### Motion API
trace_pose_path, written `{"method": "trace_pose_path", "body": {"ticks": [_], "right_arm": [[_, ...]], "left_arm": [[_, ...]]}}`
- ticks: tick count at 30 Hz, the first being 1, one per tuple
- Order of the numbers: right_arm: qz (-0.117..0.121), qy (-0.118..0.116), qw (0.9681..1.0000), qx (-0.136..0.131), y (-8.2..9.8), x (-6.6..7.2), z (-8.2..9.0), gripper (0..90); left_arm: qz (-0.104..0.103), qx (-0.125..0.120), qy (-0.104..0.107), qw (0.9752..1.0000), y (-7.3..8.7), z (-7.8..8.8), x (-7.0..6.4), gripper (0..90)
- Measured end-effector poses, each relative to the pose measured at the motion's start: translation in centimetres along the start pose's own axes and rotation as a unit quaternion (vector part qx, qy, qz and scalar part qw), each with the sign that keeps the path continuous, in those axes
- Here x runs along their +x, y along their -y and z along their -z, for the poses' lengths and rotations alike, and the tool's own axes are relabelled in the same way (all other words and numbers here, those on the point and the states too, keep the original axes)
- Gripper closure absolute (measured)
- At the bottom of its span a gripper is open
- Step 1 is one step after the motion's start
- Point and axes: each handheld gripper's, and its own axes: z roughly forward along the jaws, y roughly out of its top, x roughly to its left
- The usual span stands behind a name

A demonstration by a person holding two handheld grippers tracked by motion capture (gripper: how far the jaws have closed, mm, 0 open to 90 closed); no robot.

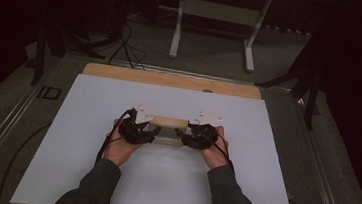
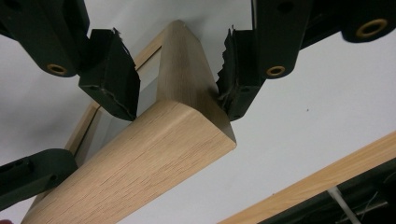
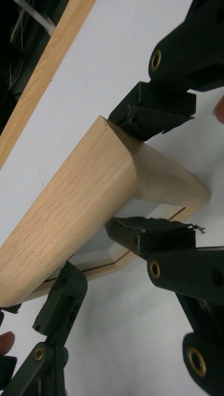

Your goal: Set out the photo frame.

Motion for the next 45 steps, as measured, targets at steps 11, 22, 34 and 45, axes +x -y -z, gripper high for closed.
{"method": "trace_pose_path", "body": {"ticks": [11,22,34,45], "right_arm": [[-0.017,0.004,0.9998,-0.001,-0.2,-0.6,-0.7,47.4],[-0.032,0.005,0.9994,0.013,-0.3,-1.1,-1.8,44.3],[-0.051,0.0,0.9986,0.012,-0.3,-1.7,-2.3,43.9],[-0.053,-0.002,0.9985,0.013,-0.3,-2.0,-2.3,44.5]], "left_arm": [[0.017,-0.014,0.005,0.9997,-0.1,-0.9,0.7,45.2],[0.038,-0.025,0.006,0.999,-0.1,-1.7,1.2,42.7],[0.053,-0.02,0.003,0.9984,-0.2,-2.3,1.3,41.3],[0.069,-0.017,0.004,0.9975,-0.2,-2.4,1.3,41.9]]}}
